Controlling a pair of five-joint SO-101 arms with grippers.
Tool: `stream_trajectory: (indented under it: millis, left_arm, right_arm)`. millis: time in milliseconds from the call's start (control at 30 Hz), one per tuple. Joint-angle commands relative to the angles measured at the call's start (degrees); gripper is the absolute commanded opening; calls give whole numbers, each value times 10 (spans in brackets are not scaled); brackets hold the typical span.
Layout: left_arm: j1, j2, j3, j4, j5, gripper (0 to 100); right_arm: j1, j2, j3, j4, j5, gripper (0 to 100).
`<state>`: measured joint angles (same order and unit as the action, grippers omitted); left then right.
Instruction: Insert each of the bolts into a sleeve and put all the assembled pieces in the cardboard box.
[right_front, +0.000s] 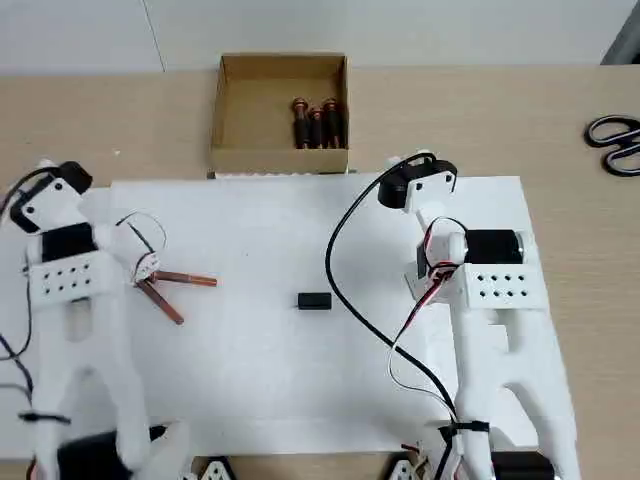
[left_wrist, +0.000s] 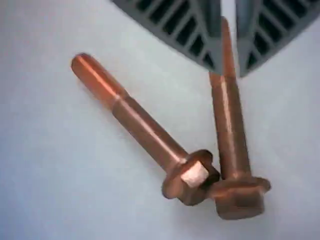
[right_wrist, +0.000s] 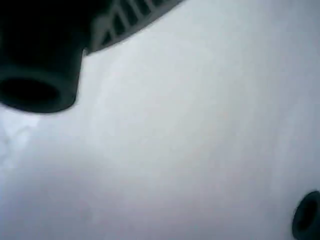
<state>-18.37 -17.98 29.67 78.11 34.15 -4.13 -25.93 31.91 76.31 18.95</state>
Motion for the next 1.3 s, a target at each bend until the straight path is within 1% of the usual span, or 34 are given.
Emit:
stream_trajectory:
  millis: [0, 200, 433, 667, 900, 1267]
  left_arm:
    - [-1, 42, -5, -33, 15, 6]
    - [-1, 91, -5, -65, 24, 6]
    - [-1, 98, -2, -90, 24, 8]
    - [2, 98, -1, -85, 23, 10]
    - [1, 98, -2, -60, 23, 107]
    - [-1, 98, 20, -61, 24, 108]
  right_arm:
    - [4, -22, -3, -7, -8, 4]
    - [6, -22, 31, -30, -4, 4]
    - [5, -22, 44, -43, -4, 4]
    - [4, -22, 47, -55, -4, 4]
    - [5, -22, 47, -63, -3, 4]
    - [5, -22, 47, -64, -3, 4]
